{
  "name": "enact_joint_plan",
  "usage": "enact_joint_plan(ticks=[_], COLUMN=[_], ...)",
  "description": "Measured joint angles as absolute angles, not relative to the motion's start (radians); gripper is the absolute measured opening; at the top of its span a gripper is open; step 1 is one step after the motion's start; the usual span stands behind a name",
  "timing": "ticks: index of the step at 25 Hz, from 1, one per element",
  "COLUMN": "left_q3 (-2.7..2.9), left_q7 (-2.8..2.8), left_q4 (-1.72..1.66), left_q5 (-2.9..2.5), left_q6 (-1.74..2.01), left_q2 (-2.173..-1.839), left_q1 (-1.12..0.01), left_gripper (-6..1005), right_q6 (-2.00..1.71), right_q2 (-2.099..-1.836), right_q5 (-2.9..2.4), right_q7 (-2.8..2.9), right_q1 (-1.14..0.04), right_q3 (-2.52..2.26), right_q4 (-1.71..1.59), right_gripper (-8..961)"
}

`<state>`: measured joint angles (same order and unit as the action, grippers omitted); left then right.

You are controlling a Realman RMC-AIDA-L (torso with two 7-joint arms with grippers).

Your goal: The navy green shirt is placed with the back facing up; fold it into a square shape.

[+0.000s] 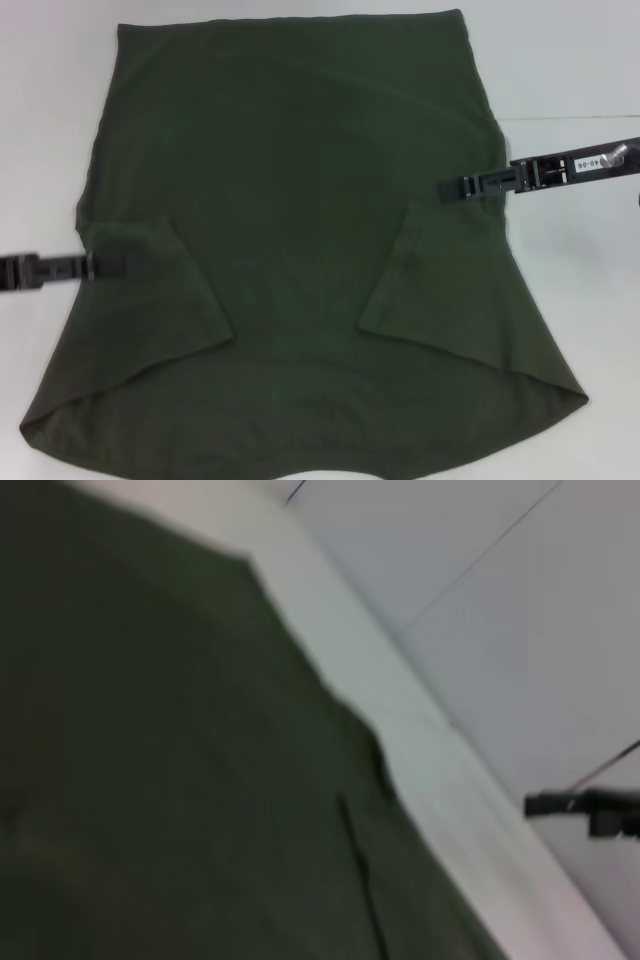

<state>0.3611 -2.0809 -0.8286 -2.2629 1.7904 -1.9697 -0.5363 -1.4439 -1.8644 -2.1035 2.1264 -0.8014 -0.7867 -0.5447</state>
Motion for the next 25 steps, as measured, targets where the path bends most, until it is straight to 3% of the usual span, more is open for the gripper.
enact_joint_plan(ticks=[11, 25], left_q3=[0.319, 0.267], left_q7=[-2.185, -2.172], left_q4=[-0.851, -0.886], left_q5=[-2.477, -2.667], left_q6=[1.851, 1.832], left_q2=[-1.958, -1.945], left_q1=[-0.539, -0.537], left_gripper=[884, 884], right_q6=[-1.527, -1.528], right_q2=[-1.846, -1.886], right_q5=[-2.176, -2.218], right_q7=[2.055, 2.039], right_q1=[-0.79, -0.791], right_q3=[-0.788, -0.788], right_q4=[-0.545, -0.533], right_gripper=[924, 924])
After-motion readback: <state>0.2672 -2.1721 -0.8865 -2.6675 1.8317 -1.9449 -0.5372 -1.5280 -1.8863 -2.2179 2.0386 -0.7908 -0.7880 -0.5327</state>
